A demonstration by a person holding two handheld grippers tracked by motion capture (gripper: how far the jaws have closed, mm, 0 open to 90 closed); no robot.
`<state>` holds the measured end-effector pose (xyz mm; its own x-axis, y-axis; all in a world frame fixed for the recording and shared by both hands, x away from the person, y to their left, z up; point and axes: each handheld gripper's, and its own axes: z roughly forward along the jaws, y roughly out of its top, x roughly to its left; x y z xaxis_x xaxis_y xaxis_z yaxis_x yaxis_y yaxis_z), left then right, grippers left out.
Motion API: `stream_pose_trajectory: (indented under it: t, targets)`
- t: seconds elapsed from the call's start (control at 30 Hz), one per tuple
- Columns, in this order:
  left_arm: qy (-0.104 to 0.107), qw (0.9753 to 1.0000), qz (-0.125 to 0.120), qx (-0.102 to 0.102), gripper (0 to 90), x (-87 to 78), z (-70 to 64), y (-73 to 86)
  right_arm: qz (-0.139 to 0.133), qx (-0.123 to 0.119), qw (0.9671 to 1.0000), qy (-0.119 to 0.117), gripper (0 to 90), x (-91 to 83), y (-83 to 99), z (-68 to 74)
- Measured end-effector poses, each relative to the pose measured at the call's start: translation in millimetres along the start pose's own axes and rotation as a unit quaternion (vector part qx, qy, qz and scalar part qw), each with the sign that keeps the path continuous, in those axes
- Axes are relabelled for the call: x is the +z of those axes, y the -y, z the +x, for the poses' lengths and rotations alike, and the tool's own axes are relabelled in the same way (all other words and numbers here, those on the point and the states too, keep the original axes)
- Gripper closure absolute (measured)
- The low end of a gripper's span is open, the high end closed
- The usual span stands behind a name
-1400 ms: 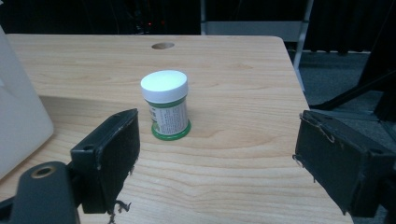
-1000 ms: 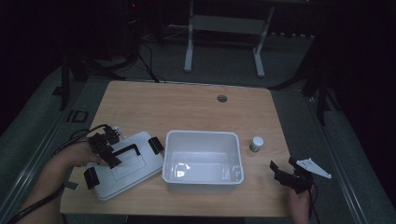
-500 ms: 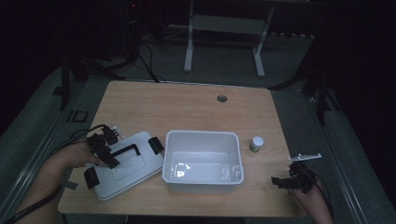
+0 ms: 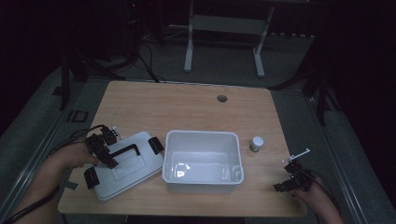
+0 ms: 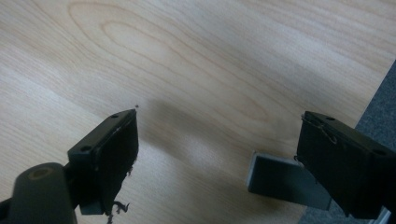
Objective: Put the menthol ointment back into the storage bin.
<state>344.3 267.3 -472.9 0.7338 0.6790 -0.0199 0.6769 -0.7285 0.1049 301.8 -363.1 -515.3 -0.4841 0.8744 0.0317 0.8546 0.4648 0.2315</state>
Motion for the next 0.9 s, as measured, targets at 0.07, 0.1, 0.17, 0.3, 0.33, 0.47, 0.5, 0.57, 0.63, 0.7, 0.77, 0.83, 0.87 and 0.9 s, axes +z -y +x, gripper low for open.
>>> stream_pose_trajectory:
  t: [0.07,0.1,0.17,0.3,0.33,0.47,0.5,0.57,0.63,0.7,0.77,0.83,0.87,0.9]
  targets:
    - [0.0,1.0,0.003,0.001,31.9,0.1,0.1,0.2,0.008,-0.003,1.0,-0.001,13.4,0.2,-0.4,-0.7]
    - [0.001,1.0,0.006,0.001,31.8,-0.1,0.0,0.0,0.023,-0.006,0.9997,0.001,13.7,0.1,-1.9,-2.1]
    - [0.002,1.0,0.007,0.003,31.8,-0.7,-0.4,-0.6,0.04,-0.013,0.9991,0.0,13.6,-0.3,-4.4,-3.4]
    - [0.001,0.9999,0.009,0.006,31.8,-1.4,-0.9,-1.4,0.062,-0.032,0.9974,-0.021,12.9,-4.0,-11.3,-5.7]
    - [0.0,0.9999,0.011,0.005,31.9,-1.5,-1.2,-1.4,0.068,-0.037,0.9968,-0.019,12.7,-5.3,-13.3,-6.2]
    - [0.001,0.9999,0.01,0.008,31.9,-2.5,-1.3,-1.8,0.085,-0.049,0.9952,-0.004,12.7,-10.5,-23.1,-9.1]
    - [0.001,0.9999,0.01,0.007,31.8,-2.8,-1.3,-2.0,0.086,-0.051,0.995,-0.003,12.7,-11.8,-27.3,-11.5]
    - [0.002,0.9999,0.008,0.007,31.9,-3.0,-1.6,-2.3,0.088,-0.056,0.9946,-0.005,12.6,-13.6,-33.7,-13.5]
    - [0.004,0.9999,0.01,0.007,31.9,-2.2,-2.0,-2.6,0.083,-0.056,0.9949,-0.012,12.7,-15.5,-40.4,-15.0]
    - [0.004,0.9999,0.011,0.008,31.9,-1.1,-2.9,-2.7,0.085,-0.06,0.9946,-0.009,12.7,-16.7,-46.9,-15.1]
    - [0.006,0.9999,0.012,0.008,31.9,-0.5,-2.9,-3.0,0.086,-0.065,0.9942,-0.003,12.7,-17.3,-53.1,-14.3]
    - [0.01,0.9999,0.007,0.008,31.9,-1.1,-2.3,-2.8,0.087,-0.069,0.9939,0.001,12.8,-17.5,-59.2,-14.8]
    - [0.01,0.9999,0.007,0.008,31.9,-1.1,-2.3,-2.8,0.087,-0.069,0.9939,0.001,12.8,-17.5,-59.2,-14.8]
    - [0.013,0.9999,0.004,0.006,31.9,-1.6,-1.5,-2.4,0.082,-0.068,0.9943,0.004,12.9,-18.6,-65.6,-15.4]
